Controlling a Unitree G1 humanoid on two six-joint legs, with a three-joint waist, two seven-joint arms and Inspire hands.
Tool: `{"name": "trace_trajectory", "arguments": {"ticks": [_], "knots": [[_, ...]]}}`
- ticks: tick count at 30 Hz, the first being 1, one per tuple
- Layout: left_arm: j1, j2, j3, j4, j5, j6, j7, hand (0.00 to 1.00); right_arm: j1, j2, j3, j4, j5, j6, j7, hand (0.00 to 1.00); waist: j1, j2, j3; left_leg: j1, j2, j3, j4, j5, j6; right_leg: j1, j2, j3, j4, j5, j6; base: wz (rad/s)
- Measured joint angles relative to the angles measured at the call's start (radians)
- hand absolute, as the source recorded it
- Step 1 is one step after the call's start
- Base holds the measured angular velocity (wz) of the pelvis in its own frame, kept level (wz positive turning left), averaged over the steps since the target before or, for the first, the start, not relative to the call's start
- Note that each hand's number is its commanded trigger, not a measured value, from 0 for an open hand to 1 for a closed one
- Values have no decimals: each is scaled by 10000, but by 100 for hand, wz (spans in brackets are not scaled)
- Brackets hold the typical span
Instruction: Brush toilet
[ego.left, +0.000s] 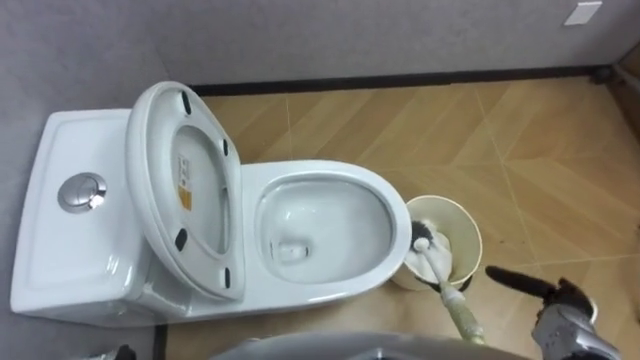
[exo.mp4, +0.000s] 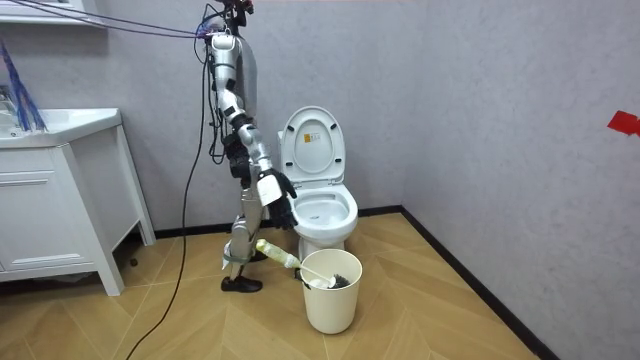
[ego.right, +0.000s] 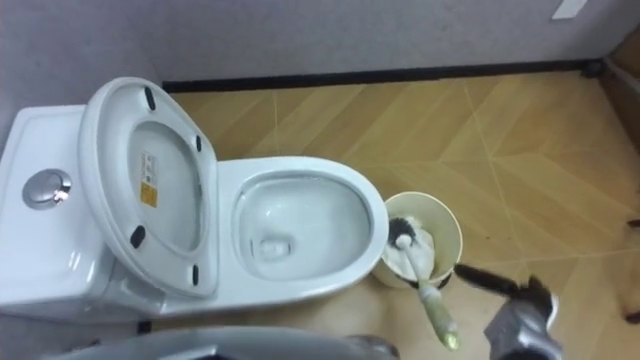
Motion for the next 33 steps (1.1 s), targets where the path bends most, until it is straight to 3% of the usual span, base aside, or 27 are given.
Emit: {"name": "trace_trajectory", "arguments": {"ticks": [3,6,9,12,15,17,21,25,28,33], "knots": [[-461,46,-185,5,-305,-262,12,0,-374,-52,589,100,-254,-197,-74,0,251,28,41,-477,55,1,67,2,4,-433,6,-88,31,83,-36,2],[-820,47,-537,35,-747,-599,55,0,-966,-136,1118,686,-654,-473,-86,0,224,169,123,-1131,66,-257,457,6,11,-819,11,-347,60,172,-39,19],[-1073,48,-781,38,-1005,-968,98,0,-1317,-178,1136,1244,-776,-652,-105,0,293,331,87,-1804,80,-360,711,45,77,-1376,-4,-518,285,188,-50,17],[-1469,40,-1153,29,-1205,-988,201,0,-1562,-387,1518,1877,-758,-776,-159,0,422,547,141,-2557,89,-579,1060,84,137,-1982,-24,-703,543,221,-81,17],[-1790,14,-1349,53,-1680,-1057,206,0,-2099,-480,1612,2844,-798,-786,-140,0,511,628,150,-3391,100,-703,1370,174,211,-2891,-164,-797,1114,209,-90,11],[-2076,-4,-1586,55,-1897,-1050,208,0,-2435,-602,1671,3269,-758,-773,-134,0,529,695,201,-3895,78,-790,1558,247,285,-3436,-250,-812,1475,206,-90,10],[-2808,-144,-1957,12,-2158,-1110,207,0,-2860,-933,1736,3637,-743,-773,-143,0,725,735,377,-5069,-16,-797,2219,334,469,-4690,-541,-817,2439,28,-54,6],[-3090,-177,-2437,-323,-2876,-1202,241,0,-2818,-1063,1930,3650,-633,-785,-212,0,736,715,398,-6100,-290,-813,2666,396,660,-5964,-898,-771,3526,-307,45,12],[-3145,-173,-2696,-483,-3116,-1242,241,0,-2813,-1101,2135,3938,-650,-767,-220,0,741,722,401,-6628,-420,-807,2805,528,761,-6596,-1093,-773,3962,-337,57,11],[-2998,-170,-3075,-963,-3314,-1239,280,0,-2839,-1260,2669,4041,-587,-767,-201,0,784,757,389,-7517,-446,-789,3206,602,797,-7525,-1241,-780,4501,-365,-3,2]]}}
